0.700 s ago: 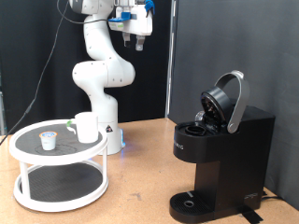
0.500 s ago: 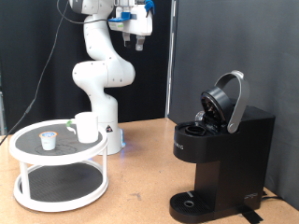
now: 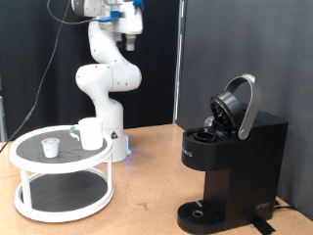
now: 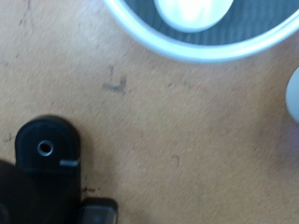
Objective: Make a cup of coffee with the keurig machine
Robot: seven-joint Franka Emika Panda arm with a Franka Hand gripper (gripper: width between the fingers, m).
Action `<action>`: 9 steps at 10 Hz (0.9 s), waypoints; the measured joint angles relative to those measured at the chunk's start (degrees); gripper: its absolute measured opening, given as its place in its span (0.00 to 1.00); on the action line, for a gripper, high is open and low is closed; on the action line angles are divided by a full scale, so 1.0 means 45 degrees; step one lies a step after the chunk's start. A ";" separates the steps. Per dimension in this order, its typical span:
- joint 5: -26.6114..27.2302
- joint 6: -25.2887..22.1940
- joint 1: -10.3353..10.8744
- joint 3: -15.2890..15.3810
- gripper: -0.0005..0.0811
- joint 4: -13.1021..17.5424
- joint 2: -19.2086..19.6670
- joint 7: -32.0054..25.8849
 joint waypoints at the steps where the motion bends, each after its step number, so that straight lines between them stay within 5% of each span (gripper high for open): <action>1: -0.0340 -0.0195 -0.0174 -0.0289 0.91 -0.0025 -0.0099 -0.0289; 9: -0.0994 -0.0273 -0.0806 -0.1785 0.91 -0.0013 -0.0430 -0.1322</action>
